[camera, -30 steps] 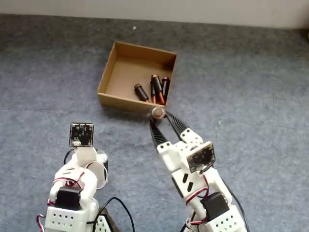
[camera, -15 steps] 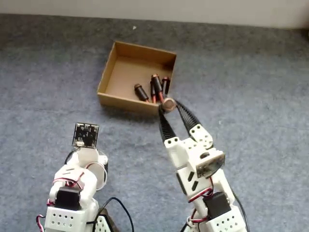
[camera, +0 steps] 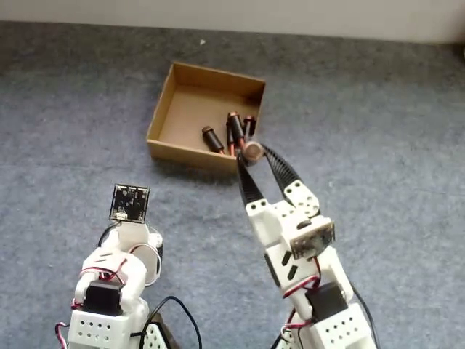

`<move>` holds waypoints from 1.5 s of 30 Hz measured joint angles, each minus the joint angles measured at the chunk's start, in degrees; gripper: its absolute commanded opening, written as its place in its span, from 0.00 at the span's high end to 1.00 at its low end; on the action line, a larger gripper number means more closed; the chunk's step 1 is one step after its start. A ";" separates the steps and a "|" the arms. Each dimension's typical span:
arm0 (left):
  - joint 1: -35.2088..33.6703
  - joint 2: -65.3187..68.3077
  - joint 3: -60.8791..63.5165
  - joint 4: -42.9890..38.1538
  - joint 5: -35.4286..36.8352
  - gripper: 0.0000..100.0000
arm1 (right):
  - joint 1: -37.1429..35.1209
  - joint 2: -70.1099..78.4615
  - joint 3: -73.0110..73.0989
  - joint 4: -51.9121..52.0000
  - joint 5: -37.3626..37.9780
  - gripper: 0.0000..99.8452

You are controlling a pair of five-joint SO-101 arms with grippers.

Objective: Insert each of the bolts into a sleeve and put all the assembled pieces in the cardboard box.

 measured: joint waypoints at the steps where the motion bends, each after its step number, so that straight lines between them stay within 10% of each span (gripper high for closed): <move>1: 0.00 0.00 0.00 0.00 0.00 0.99 | 0.00 3.60 -1.85 -1.67 0.00 0.99; 21: 0.00 0.00 0.00 0.00 0.00 0.99 | 0.44 89.41 -42.90 -17.93 0.00 0.99; 45: 0.00 0.00 0.00 0.00 0.00 0.99 | 1.23 94.24 -44.92 -18.11 -0.09 0.92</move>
